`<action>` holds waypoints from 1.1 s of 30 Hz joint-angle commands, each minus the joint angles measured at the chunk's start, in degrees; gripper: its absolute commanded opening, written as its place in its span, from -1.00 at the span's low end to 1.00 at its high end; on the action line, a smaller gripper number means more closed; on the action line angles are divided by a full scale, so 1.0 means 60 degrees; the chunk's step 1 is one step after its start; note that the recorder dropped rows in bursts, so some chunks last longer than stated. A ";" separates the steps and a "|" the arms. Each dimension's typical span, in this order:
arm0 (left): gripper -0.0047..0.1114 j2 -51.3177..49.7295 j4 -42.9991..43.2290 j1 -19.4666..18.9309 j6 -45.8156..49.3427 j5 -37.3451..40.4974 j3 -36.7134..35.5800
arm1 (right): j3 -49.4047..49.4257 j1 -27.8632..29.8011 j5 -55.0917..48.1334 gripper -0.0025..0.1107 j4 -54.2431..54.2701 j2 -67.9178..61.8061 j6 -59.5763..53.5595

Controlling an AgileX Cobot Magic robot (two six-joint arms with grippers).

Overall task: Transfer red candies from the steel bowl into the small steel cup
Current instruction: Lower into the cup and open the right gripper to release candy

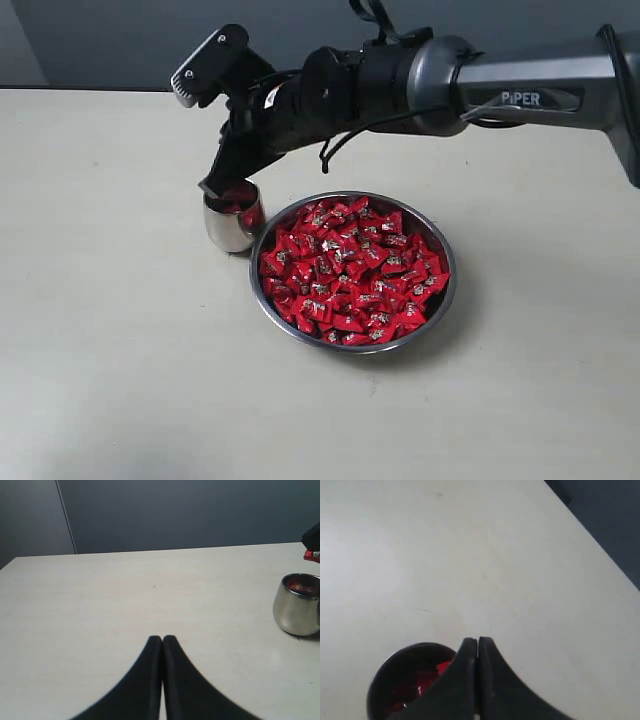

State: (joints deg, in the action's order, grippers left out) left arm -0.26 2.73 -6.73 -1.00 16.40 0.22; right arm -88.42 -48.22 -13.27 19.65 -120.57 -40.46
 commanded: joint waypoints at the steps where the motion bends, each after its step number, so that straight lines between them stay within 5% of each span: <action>1: -0.91 0.0043 -0.0026 -0.0005 -0.0015 -0.0019 -0.0036 | -0.0031 0.0011 -0.0263 -0.97 0.0041 0.0080 -0.0007; 5: -0.91 0.0043 -0.0026 -0.0005 -0.0015 -0.0019 -0.0036 | -0.0008 0.0011 -0.0703 -0.97 0.0607 0.0004 -0.0610; 10: -0.91 0.0043 -0.0026 -0.0005 -0.0015 -0.0019 -0.0036 | 0.0015 0.0011 -0.0693 -0.97 0.3931 0.0004 -0.3822; 33: -0.91 0.0043 -0.0026 -0.0005 -0.0015 -0.0019 -0.0036 | 0.0031 0.0028 -0.0734 -0.97 0.3546 -0.0485 -0.3828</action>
State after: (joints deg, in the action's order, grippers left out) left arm -0.26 2.73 -6.73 -1.00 16.40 0.22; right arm -88.42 -48.22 -16.39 41.95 -124.32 -63.31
